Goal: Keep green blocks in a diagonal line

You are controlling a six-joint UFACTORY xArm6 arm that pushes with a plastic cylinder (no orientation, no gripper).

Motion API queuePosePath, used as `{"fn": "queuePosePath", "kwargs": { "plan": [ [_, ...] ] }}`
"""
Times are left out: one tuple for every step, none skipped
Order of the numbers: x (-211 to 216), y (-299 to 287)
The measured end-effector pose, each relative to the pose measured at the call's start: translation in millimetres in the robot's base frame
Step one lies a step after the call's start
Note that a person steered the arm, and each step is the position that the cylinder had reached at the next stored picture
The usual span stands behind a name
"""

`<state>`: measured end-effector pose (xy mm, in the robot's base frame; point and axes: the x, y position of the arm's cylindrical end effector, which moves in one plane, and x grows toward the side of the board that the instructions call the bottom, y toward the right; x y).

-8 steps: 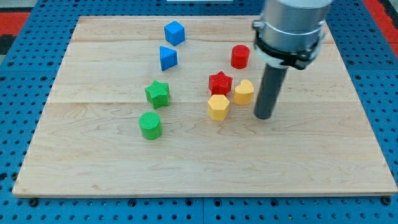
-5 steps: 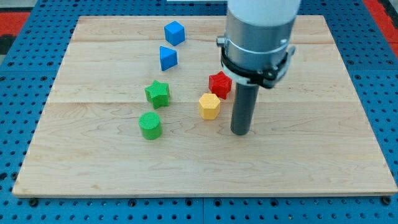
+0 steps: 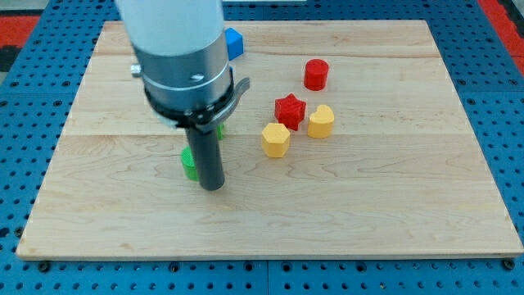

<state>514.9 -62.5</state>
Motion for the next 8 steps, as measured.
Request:
{"fn": "queuePosePath", "kwargs": {
  "plan": [
    [24, 8],
    [24, -34],
    [-1, -45],
    [-23, 2],
    [-31, 14],
    [-24, -26],
    [-76, -23],
    [-93, -22]
  ]
}}
